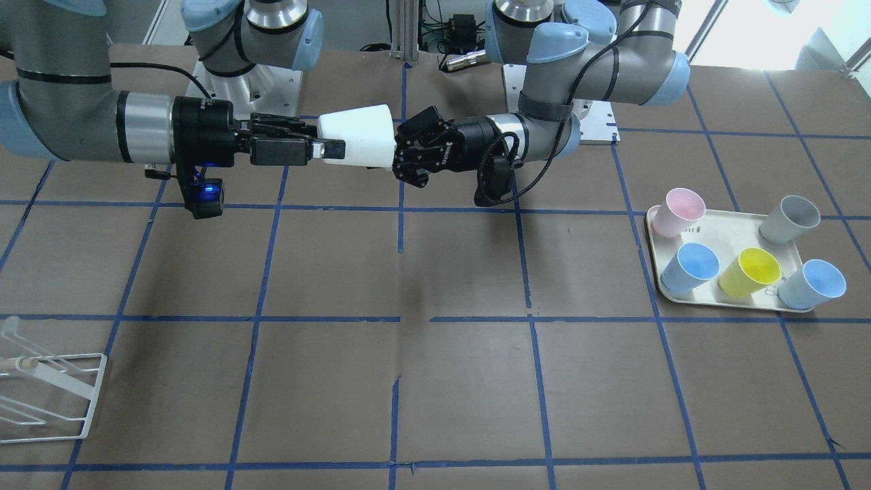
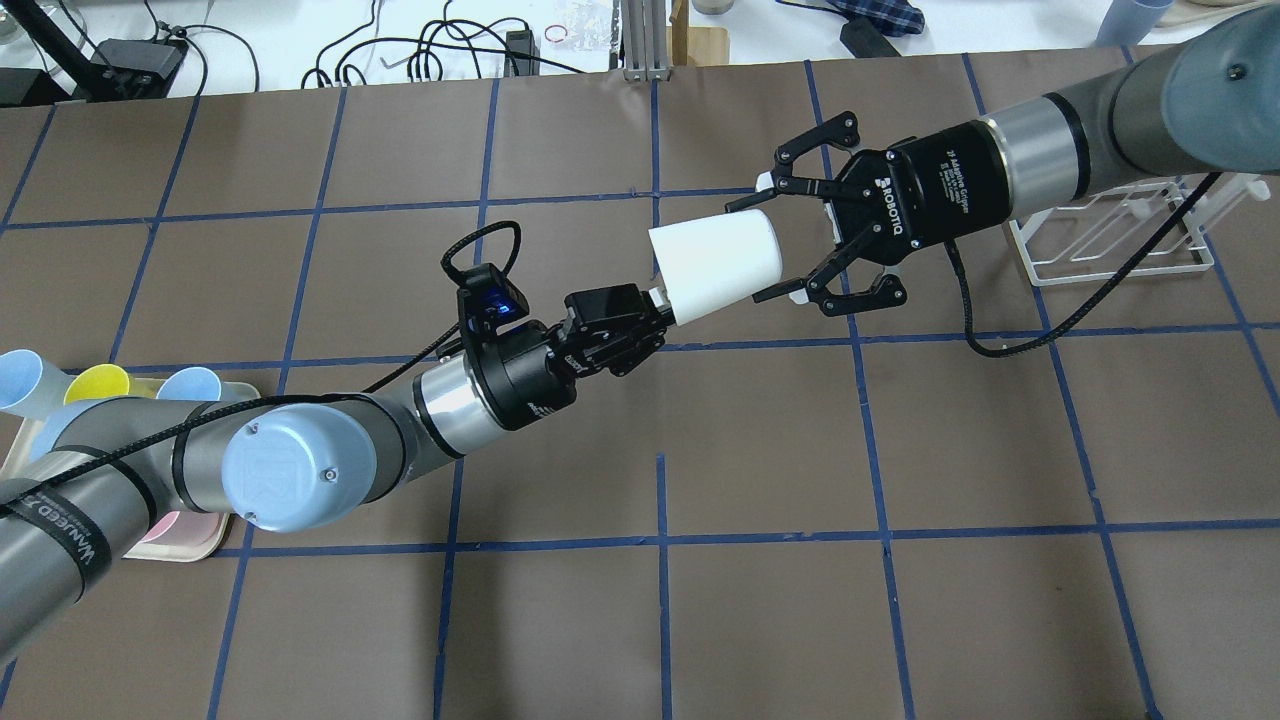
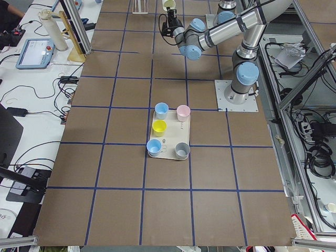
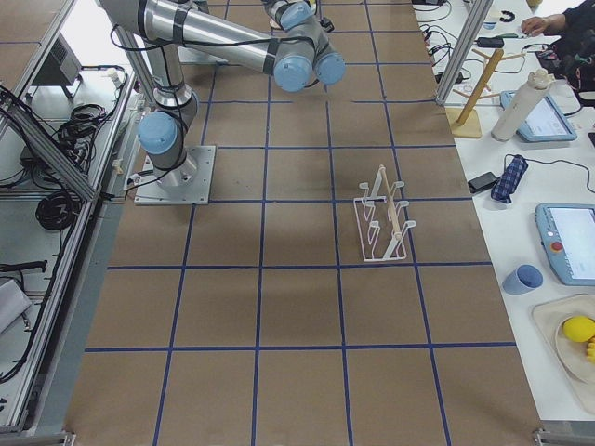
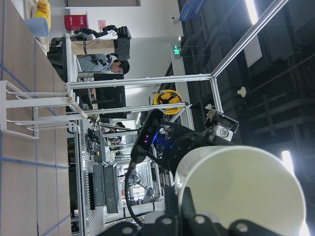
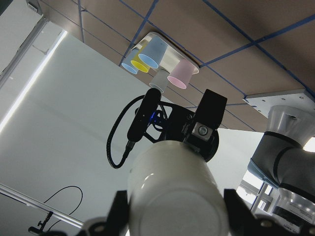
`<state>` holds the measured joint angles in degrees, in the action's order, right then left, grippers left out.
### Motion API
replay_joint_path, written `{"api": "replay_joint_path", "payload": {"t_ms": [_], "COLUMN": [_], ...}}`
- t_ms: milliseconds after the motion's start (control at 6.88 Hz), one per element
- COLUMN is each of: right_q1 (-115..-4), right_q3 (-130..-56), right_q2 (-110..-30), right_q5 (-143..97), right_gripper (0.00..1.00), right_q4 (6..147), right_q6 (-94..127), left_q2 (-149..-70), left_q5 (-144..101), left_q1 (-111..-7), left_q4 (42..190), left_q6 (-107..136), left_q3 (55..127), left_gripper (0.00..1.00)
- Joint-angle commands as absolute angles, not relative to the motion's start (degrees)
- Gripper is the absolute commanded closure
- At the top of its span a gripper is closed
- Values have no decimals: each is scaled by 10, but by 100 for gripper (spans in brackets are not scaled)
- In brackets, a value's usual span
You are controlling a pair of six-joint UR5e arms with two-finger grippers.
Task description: Transfer IKEA cup to right arm and place on rack
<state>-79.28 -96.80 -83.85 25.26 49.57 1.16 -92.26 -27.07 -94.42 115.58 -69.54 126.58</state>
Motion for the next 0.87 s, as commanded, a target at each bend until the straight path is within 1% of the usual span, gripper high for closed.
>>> {"api": "replay_joint_path", "payload": {"t_ms": [0, 145, 291, 581, 726], "right_q1": [-793, -790, -784, -758, -738], "right_q3": [-965, -960, -939, -873, -854], "right_q2": [-838, -837, -835, -830, -829], "right_q5": [254, 256, 258, 304, 366], "right_gripper": [38, 38, 38, 38, 38], "right_q4": [497, 497, 504, 511, 546], "right_q6": [13, 14, 39, 47, 48], "left_q2": [-922, -918, -917, -917, -924], "left_q5": [-271, -271, -261, -258, -189], "left_q1": [-944, -940, -931, -919, -891], "left_q4": [1156, 1156, 1156, 1155, 1153], "left_q6": [-685, -672, -630, -536, -434], "left_q3": [1266, 1266, 1256, 1218, 1190], "left_gripper": [0, 0, 0, 0, 0]}}
